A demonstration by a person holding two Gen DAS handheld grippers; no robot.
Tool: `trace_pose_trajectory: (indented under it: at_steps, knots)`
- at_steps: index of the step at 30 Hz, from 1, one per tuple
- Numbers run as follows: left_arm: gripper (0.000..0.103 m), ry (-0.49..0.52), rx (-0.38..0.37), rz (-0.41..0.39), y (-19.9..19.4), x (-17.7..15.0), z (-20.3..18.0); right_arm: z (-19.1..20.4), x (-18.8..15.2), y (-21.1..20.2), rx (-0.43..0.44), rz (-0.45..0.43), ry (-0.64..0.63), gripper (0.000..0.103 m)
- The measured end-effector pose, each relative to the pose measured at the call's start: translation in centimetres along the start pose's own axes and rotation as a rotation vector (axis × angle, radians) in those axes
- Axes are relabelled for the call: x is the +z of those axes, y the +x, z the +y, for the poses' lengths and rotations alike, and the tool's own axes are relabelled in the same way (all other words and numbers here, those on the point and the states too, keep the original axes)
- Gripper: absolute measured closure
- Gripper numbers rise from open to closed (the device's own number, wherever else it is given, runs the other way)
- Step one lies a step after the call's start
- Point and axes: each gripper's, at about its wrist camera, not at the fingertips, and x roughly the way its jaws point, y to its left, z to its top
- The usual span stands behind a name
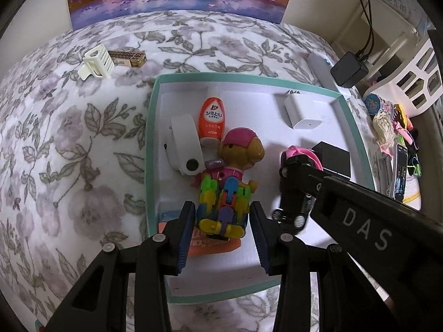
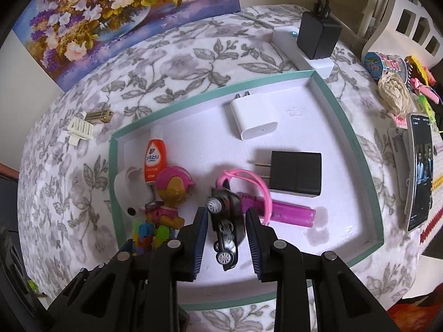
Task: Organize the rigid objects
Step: 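Carry the black car and block car over the white tray with both grippers, then open both grippers to drop the two toy cars into the tray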
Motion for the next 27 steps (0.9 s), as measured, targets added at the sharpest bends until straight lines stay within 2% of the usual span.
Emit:
trace_pose_trajectory:
  at_steps: [14,27]
  knots:
    - [0.060,0.012,-0.021,-0.013,-0.9,0.1,-0.1,-0.4,0.3,-1.9,0.001,-0.060,0.028,0.071]
    - [0.059,-0.050,-0.038,-0.053,-2.4,0.7,1.8,-1.3,0.5,-2.4,0.014,-0.085,0.074,0.071]
